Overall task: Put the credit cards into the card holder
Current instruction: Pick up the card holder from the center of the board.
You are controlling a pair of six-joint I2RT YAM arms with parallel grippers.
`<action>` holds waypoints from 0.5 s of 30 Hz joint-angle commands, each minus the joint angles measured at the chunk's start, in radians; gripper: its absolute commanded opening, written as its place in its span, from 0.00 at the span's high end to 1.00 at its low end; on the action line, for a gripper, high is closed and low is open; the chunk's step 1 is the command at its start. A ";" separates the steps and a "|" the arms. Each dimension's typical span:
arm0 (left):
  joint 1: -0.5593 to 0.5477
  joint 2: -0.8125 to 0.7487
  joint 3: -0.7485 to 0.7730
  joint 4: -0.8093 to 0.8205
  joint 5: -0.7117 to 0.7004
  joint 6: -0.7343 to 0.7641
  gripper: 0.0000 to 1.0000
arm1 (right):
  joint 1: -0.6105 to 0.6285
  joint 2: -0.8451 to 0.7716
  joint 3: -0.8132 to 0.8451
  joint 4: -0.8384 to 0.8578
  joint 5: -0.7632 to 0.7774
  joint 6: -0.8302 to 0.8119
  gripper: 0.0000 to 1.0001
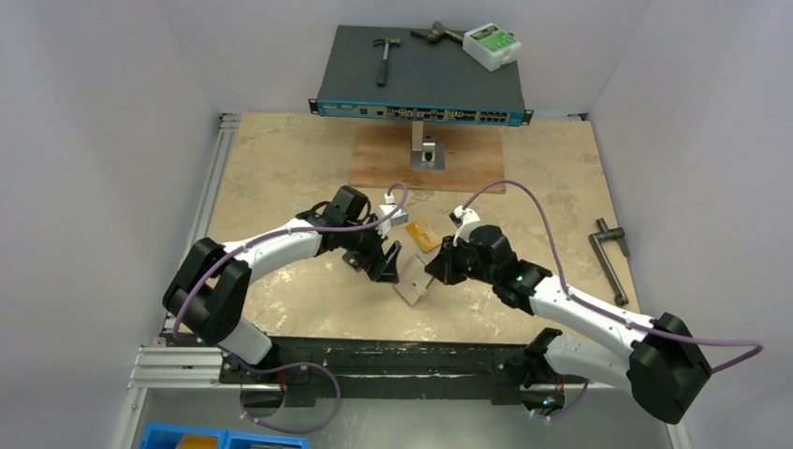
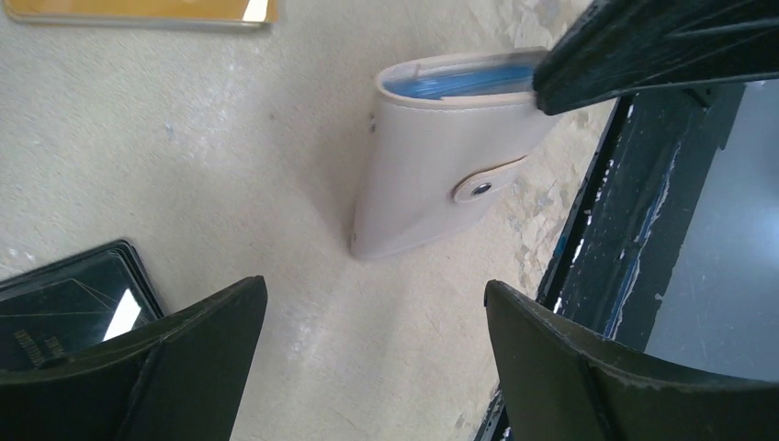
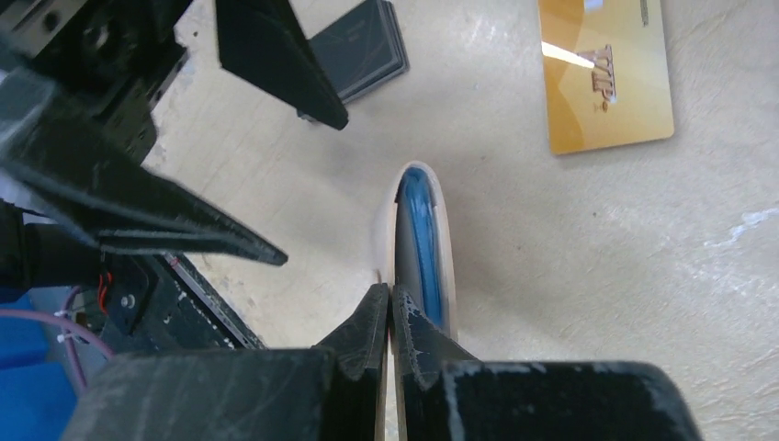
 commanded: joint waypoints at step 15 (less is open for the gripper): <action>0.091 0.024 0.009 0.207 0.342 0.166 0.07 | 0.046 -0.070 0.183 -0.120 -0.073 -0.178 1.00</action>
